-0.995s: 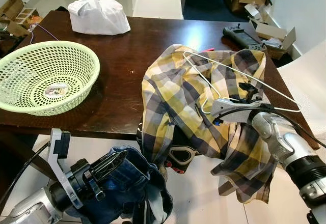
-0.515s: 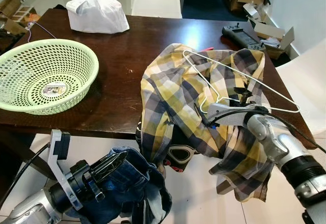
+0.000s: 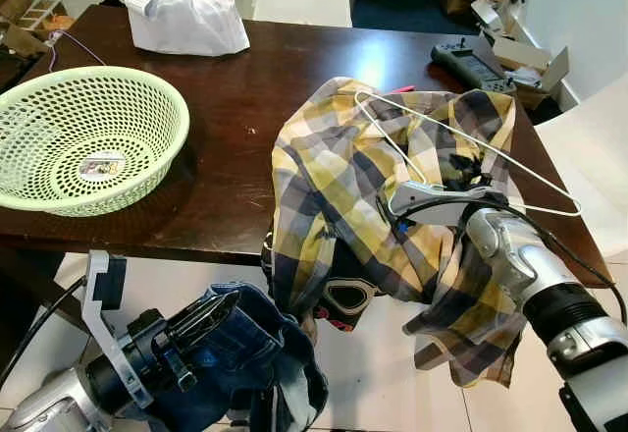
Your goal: Hang hanger
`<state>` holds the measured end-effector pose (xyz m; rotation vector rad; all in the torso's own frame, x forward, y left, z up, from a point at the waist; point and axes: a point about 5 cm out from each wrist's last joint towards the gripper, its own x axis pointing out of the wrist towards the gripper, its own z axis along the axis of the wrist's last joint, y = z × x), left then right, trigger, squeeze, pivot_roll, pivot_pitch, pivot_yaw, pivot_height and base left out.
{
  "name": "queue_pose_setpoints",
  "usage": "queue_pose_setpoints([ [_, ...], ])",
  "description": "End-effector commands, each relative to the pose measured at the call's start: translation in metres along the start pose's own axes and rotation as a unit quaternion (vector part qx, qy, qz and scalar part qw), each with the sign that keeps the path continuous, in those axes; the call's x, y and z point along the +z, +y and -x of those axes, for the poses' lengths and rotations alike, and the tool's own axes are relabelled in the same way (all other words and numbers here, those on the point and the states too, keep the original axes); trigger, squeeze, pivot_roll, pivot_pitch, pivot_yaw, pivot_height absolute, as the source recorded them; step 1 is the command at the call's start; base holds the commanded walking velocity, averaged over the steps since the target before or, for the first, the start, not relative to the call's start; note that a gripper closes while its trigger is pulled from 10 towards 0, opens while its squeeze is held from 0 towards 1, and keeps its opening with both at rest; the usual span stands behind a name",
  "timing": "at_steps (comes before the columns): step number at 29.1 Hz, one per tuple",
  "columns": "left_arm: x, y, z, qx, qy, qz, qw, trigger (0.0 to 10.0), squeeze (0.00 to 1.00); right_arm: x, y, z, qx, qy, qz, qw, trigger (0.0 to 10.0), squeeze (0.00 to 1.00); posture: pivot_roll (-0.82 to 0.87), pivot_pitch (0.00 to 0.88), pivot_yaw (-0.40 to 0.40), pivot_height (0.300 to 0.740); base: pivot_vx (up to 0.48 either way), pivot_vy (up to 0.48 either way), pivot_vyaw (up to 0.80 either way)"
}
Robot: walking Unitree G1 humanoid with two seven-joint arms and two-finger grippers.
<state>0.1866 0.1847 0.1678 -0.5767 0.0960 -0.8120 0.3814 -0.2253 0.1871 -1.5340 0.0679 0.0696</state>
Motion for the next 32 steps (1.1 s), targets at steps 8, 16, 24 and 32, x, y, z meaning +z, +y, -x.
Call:
queue_pose_setpoints([
  [8, 0.003, -0.007, 0.001, -0.014, -0.008, -0.001, 1.000, 10.0, 0.00, 0.000, 0.000, -0.001, -0.013, -0.014, 0.008, 1.000, 0.0, 0.00, 0.03, 0.263, -0.049, 0.740, 0.000, 0.000, 0.00],
  [16, 0.007, -0.006, -0.001, -0.018, -0.010, -0.010, 1.000, 10.0, 0.00, 0.006, -0.019, -0.003, -0.054, -0.035, -0.025, 0.998, 0.0, 0.00, 0.04, 0.238, -0.045, 0.740, 0.000, 0.000, 0.00],
  [24, 0.027, -0.010, -0.010, -0.044, -0.023, -0.050, 0.998, 10.0, 0.00, 0.015, -0.039, -0.006, -0.033, -0.074, -0.349, 0.934, 0.0, 0.00, 0.05, 0.204, -0.039, 0.740, 0.000, 0.000, 0.00],
  [32, 0.046, -0.017, -0.024, -0.070, -0.043, -0.093, 0.992, 10.0, 0.00, 0.004, -0.062, -0.003, -0.006, -0.111, -0.530, 0.841, 0.0, 0.00, 0.05, 0.158, -0.028, 0.740, 0.000, 0.000, 0.00],
])
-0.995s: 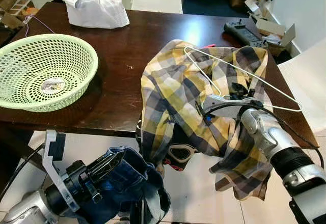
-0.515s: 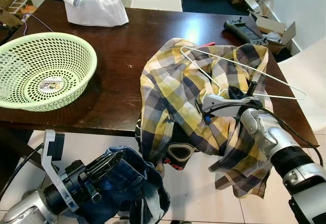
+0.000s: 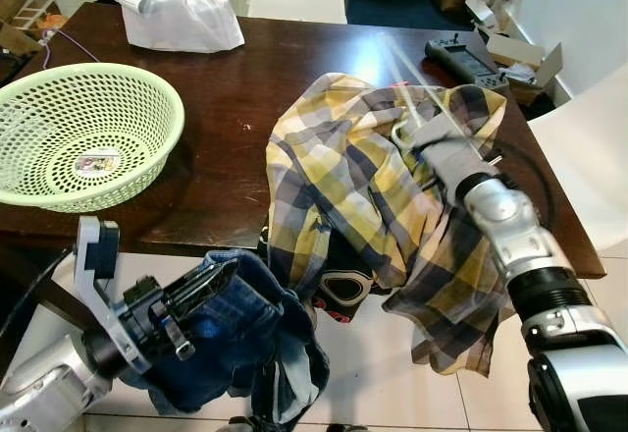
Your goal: Hang hanger
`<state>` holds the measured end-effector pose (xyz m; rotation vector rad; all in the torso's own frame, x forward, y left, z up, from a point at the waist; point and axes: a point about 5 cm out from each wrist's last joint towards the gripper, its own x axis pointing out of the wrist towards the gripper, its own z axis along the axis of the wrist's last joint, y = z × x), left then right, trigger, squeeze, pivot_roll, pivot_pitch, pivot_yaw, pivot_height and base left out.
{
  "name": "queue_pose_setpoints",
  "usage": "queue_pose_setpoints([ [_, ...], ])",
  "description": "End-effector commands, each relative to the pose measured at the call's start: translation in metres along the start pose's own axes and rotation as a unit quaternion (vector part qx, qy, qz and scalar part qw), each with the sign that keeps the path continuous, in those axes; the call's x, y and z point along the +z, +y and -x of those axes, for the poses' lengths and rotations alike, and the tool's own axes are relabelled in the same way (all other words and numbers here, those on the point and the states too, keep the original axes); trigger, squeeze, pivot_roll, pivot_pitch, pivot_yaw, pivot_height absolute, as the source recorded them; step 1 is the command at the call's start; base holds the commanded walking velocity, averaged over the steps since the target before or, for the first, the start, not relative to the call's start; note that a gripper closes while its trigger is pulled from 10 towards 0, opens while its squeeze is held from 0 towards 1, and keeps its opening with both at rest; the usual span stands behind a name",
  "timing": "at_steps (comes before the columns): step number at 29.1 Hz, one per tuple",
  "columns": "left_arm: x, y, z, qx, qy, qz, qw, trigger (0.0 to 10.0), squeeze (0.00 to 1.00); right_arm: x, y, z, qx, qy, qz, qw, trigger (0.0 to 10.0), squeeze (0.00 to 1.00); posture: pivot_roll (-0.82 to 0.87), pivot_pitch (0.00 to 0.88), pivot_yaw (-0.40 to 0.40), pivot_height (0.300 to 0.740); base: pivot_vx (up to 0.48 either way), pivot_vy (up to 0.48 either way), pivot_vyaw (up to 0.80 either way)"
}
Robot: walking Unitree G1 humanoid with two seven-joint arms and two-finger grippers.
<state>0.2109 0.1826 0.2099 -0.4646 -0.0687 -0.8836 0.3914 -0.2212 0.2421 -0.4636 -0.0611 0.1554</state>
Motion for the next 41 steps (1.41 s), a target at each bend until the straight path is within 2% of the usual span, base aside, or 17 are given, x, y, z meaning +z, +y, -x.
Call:
queue_pose_setpoints([
  [1, 0.006, -0.009, -0.001, -0.021, -0.005, -0.013, 1.000, 10.0, 0.00, 0.005, -0.005, 0.001, 0.001, -0.014, -0.031, 0.999, 0.0, 0.00, 0.05, 0.158, -0.028, 0.740, 0.000, 0.000, 0.00],
  [5, 0.013, -0.011, -0.012, -0.041, -0.014, -0.030, 0.999, 10.0, 0.00, 0.005, -0.021, 0.009, 0.004, 0.003, 0.092, 0.996, 0.0, 0.00, 0.04, 0.147, -0.019, 0.740, 0.000, 0.000, 0.00],
  [6, 0.013, -0.011, -0.014, -0.043, -0.014, -0.031, 0.998, 10.0, 0.00, 0.003, -0.018, 0.010, 0.020, 0.009, 0.125, 0.992, 1.7, 0.00, 0.04, 0.146, -0.017, 0.740, 0.000, 0.000, 0.00],
  [7, 0.013, -0.011, -0.014, -0.043, -0.014, -0.031, 0.998, 10.0, 0.00, 0.003, -0.018, 0.010, 0.020, 0.009, 0.125, 0.992, 1.7, 0.00, 0.04, 0.146, -0.017, 0.740, 0.000, 0.000, 0.00],
  [8, 0.013, -0.011, -0.015, -0.045, -0.013, -0.032, 0.998, 10.0, 0.00, 0.002, -0.015, 0.012, 0.033, 0.011, 0.135, 0.990, 10.0, 0.00, 0.04, 0.146, -0.017, 0.740, 0.000, 0.000, 0.00],
  [9, 0.013, -0.011, -0.015, -0.045, -0.013, -0.032, 0.998, 10.0, 0.00, 0.002, -0.015, 0.012, 0.033, 0.011, 0.135, 0.990, 10.0, 0.00, 0.04, 0.146, -0.017, 0.740, 0.000, 0.000, 0.00],
  [12, 0.011, -0.012, -0.017, -0.049, -0.011, -0.029, 0.998, 10.0, 0.00, 0.011, 0.017, 0.018, 0.135, -0.033, 0.143, 0.980, 10.0, 0.00, 0.04, 0.149, -0.018, 0.740, 0.000, 0.000, 0.00],
  [14, 0.011, -0.012, -0.017, -0.049, -0.011, -0.029, 0.998, 10.0, 0.00, 0.011, 0.017, 0.018, 0.135, -0.033, 0.143, 0.980, 10.0, 0.00, 0.04, 0.149, -0.018, 0.740, 0.000, 0.000, 0.00],
  [16, 0.011, -0.012, -0.018, -0.049, -0.011, -0.028, 0.998, 10.0, 0.00, 0.014, 0.041, 0.024, 0.211, -0.054, 0.149, 0.964, 10.0, 0.03, 0.04, 0.150, -0.019, 0.740, 0.000, 0.000, 0.00],
  [17, 0.010, -0.012, -0.018, -0.048, -0.011, -0.027, 0.998, 10.0, 0.00, 0.012, 0.057, 0.026, 0.240, -0.054, 0.159, 0.956, 10.0, 1.00, 0.03, 0.152, -0.022, 0.740, 0.000, 0.000, 0.00],
  [20, 0.009, -0.012, -0.019, -0.048, -0.013, -0.025, 0.998, 10.0, 0.00, 0.008, 0.074, 0.026, 0.252, -0.050, 0.175, 0.950, 10.0, 1.00, 0.03, 0.155, -0.027, 0.740, 0.000, 0.000, 0.00],
  [21, 0.009, -0.013, -0.019, -0.048, -0.014, -0.024, 0.998, 10.0, 0.00, 0.006, 0.077, 0.026, 0.248, -0.047, 0.178, 0.951, 10.0, 0.93, 0.03, 0.159, -0.030, 0.740, 0.000, 0.000, 0.00],
  [25, 0.008, -0.014, -0.020, -0.048, -0.014, -0.023, 0.998, 10.0, 0.00, 0.006, 0.077, 0.026, 0.239, -0.040, 0.176, 0.954, 10.0, 0.93, 0.03, 0.159, -0.030, 0.740, 0.000, 0.000, 0.00],
  [26, 0.007, -0.015, -0.020, -0.049, -0.015, -0.021, 0.998, 10.0, 0.00, 0.003, 0.071, 0.025, 0.221, -0.028, 0.201, 0.954, 10.0, 0.00, 0.02, 0.163, -0.034, 0.740, 0.000, 0.000, 0.00],
  [27, 0.005, -0.016, -0.021, -0.049, -0.016, -0.017, 0.999, 10.0, 0.00, -0.001, 0.062, 0.024, 0.194, -0.017, 0.224, 0.955, 10.0, 0.00, 0.02, 0.163, -0.035, 0.740, 0.000, 0.000, 0.00],
  [34, 0.002, -0.018, -0.022, -0.052, -0.017, -0.012, 0.998, 10.0, 0.00, 0.000, 0.042, 0.028, 0.164, -0.005, 0.212, 0.963, 10.0, 0.00, 0.02, 0.169, -0.039, 0.740, 0.000, 0.000, 0.00],
  [41, 0.002, -0.019, -0.022, -0.053, -0.018, -0.011, 0.998, 10.0, 0.00, -0.006, 0.052, 0.031, 0.188, 0.010, 0.225, 0.956, 10.0, 0.00, 0.01, 0.172, -0.042, 0.740, 0.000, 0.000, 0.00],
])
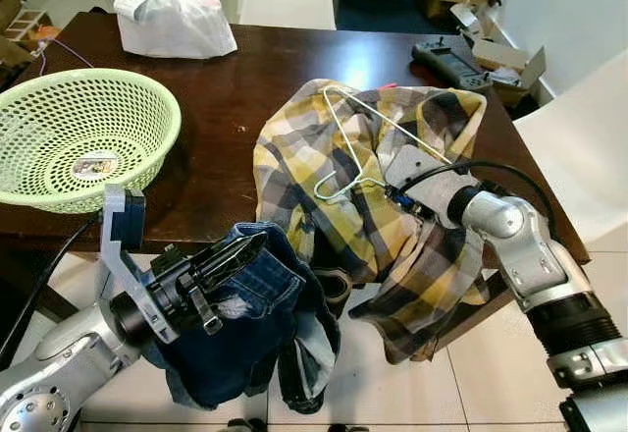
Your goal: Hang hanger
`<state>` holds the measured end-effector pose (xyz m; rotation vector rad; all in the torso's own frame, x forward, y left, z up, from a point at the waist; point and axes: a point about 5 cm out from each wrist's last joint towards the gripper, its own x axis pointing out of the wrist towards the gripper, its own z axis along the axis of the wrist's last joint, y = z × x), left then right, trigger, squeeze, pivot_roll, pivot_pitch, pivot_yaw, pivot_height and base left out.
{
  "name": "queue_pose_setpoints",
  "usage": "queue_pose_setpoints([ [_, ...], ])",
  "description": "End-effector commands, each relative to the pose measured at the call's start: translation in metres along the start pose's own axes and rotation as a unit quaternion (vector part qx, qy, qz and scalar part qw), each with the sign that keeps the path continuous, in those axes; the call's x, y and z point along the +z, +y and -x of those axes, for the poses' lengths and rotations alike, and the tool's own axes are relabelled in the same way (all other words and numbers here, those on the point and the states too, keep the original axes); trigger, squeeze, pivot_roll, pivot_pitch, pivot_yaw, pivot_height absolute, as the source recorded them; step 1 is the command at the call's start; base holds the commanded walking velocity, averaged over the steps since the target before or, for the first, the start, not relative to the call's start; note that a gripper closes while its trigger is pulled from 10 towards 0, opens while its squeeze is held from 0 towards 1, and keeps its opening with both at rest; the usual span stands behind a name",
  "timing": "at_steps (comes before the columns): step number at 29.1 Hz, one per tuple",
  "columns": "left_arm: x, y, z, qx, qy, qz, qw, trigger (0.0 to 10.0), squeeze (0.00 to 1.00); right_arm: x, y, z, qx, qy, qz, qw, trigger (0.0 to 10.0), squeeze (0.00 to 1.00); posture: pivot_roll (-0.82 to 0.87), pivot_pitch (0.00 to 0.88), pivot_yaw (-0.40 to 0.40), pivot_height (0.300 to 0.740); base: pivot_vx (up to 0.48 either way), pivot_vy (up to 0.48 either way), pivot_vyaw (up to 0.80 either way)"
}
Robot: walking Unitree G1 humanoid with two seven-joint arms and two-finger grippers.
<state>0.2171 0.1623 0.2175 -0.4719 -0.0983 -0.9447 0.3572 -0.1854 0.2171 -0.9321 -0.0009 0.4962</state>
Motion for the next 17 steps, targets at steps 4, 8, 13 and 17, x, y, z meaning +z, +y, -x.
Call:
queue_pose_setpoints([
  [4, 0.003, -0.010, -0.003, -0.020, -0.011, -0.010, 1.000, 10.0, 0.00, 0.009, 0.022, -0.004, 0.024, -0.013, 0.003, 1.000, 10.0, 0.00, 0.01, 0.175, -0.043, 0.740, 0.000, 0.000, 0.00],
  [8, 0.002, -0.011, -0.003, -0.021, -0.011, -0.008, 1.000, 10.0, 0.00, 0.011, 0.025, -0.008, 0.008, -0.009, 0.012, 1.000, 10.0, 0.00, 0.01, 0.178, -0.045, 0.740, 0.000, 0.000, 0.00],
  [13, 0.002, -0.012, -0.003, -0.021, -0.012, -0.007, 1.000, 10.0, 0.00, 0.013, 0.018, -0.013, -0.052, 0.004, 0.019, 0.998, 10.0, 0.00, 0.01, 0.179, -0.046, 0.740, 0.000, 0.000, 0.00],
  [17, 0.002, -0.013, -0.003, -0.022, -0.014, -0.006, 1.000, 10.0, 0.00, 0.014, 0.013, -0.015, -0.090, 0.017, 0.033, 0.995, 10.0, 0.00, 0.01, 0.179, -0.051, 0.740, 0.000, 0.000, 0.00],
])
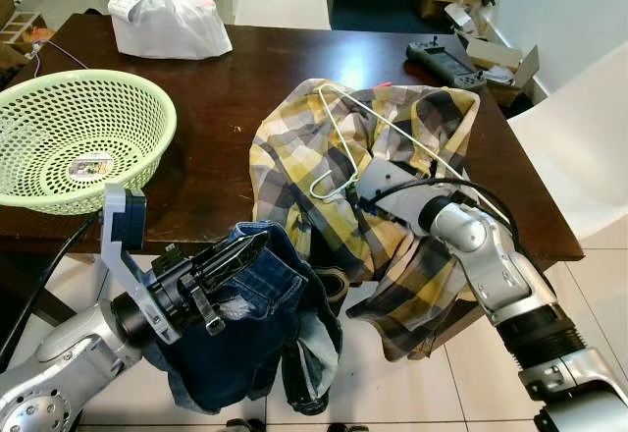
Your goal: Hang hanger
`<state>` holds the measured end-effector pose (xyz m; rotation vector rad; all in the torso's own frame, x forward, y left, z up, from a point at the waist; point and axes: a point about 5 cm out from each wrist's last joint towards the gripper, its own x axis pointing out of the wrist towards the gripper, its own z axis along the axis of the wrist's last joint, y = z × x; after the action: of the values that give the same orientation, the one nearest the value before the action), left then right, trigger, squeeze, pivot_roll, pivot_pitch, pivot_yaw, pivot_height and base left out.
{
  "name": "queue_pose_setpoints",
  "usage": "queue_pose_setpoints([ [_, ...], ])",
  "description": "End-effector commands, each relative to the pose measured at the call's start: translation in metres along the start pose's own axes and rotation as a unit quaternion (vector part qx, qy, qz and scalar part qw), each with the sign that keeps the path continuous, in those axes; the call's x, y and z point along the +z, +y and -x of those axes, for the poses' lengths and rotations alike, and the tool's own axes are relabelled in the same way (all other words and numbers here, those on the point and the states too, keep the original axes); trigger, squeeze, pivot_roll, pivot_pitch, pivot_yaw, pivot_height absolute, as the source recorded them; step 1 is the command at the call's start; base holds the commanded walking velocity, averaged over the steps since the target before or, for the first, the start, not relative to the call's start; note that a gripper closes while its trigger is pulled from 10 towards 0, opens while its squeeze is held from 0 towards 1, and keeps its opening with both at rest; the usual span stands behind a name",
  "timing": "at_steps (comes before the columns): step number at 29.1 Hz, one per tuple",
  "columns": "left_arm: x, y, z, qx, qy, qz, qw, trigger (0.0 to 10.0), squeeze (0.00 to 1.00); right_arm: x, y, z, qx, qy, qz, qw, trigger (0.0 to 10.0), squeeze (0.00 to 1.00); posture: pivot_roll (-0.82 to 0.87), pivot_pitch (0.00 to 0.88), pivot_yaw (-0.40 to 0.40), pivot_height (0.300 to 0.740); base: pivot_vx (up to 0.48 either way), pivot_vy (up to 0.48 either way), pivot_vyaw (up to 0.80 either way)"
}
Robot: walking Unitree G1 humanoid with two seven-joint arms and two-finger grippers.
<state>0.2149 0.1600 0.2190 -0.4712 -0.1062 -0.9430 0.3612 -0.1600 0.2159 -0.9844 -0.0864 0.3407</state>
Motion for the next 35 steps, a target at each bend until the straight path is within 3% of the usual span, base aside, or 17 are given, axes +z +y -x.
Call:
queue_pose_setpoints([
  [1, 0.001, -0.010, -0.003, -0.022, -0.011, -0.004, 1.000, 10.0, 0.00, -0.003, 0.001, 0.000, -0.007, 0.014, 0.004, 1.000, 10.0, 0.00, 0.01, 0.179, -0.051, 0.740, 0.000, 0.000, 0.00],
  [8, 0.002, -0.011, -0.003, -0.022, -0.012, -0.004, 1.000, 10.0, 0.00, -0.002, 0.014, -0.002, 0.009, 0.012, 0.026, 1.000, 10.0, 0.00, 0.01, 0.178, -0.053, 0.740, 0.000, 0.000, 0.00],
  [18, 0.001, -0.011, -0.004, -0.020, -0.013, -0.003, 1.000, 10.0, 0.00, 0.007, 0.035, -0.012, 0.018, -0.004, -0.035, 0.999, 10.0, 0.00, 0.02, 0.173, -0.052, 0.740, 0.000, 0.000, 0.00],
  [21, -0.001, -0.010, -0.003, -0.015, -0.012, -0.002, 1.000, 10.0, 0.00, 0.007, 0.037, -0.015, 0.015, -0.003, -0.027, 1.000, 10.0, 0.00, 0.03, 0.175, -0.051, 0.740, 0.000, 0.000, 0.00],
  [28, -0.001, -0.011, -0.002, -0.011, -0.012, -0.001, 1.000, 10.0, 0.00, 0.005, 0.036, -0.023, 0.006, 0.016, 0.036, 0.999, 10.0, 0.00, 0.04, 0.185, -0.046, 0.740, 0.000, 0.000, 0.00],
  [35, 0.000, -0.011, -0.002, -0.009, -0.013, -0.002, 1.000, 10.0, 0.00, 0.008, 0.036, -0.028, -0.004, 0.018, 0.049, 0.999, 10.0, 0.00, 0.04, 0.190, -0.051, 0.740, 0.000, 0.000, 0.00],
])
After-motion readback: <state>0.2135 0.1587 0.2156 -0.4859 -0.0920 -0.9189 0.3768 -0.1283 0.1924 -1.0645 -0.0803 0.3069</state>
